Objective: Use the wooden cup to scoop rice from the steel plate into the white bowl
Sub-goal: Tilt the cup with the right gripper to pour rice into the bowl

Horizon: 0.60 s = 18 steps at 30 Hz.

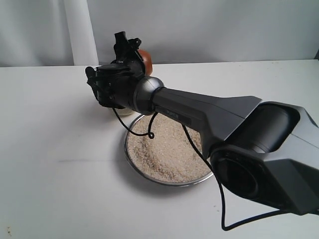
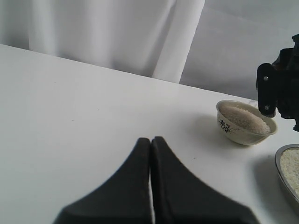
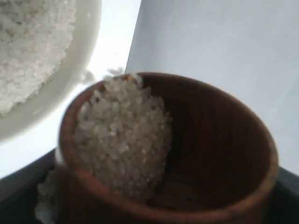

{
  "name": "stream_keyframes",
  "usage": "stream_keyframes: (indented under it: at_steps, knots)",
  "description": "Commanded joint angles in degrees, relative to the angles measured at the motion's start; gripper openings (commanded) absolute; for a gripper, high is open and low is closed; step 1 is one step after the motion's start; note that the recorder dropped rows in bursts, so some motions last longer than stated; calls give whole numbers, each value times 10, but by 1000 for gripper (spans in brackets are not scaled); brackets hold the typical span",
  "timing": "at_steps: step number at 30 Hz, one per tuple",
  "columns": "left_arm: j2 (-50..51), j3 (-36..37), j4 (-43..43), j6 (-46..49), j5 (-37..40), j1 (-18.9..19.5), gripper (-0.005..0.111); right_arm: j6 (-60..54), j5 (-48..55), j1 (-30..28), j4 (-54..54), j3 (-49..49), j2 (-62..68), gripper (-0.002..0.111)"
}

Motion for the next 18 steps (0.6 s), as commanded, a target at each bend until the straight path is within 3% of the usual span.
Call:
stream_keyframes:
  at_steps: [1, 6, 18]
  knots:
    - [-1, -1, -1, -2, -5, -3, 0, -13, 4, 0, -33, -5, -3, 0]
    - [-1, -1, -1, -2, -5, -3, 0, -82, 0, -2, -49, -5, -3, 0]
    - [-1, -1, -1, -2, -5, -3, 0, -119, -1, -6, -74, -5, -3, 0]
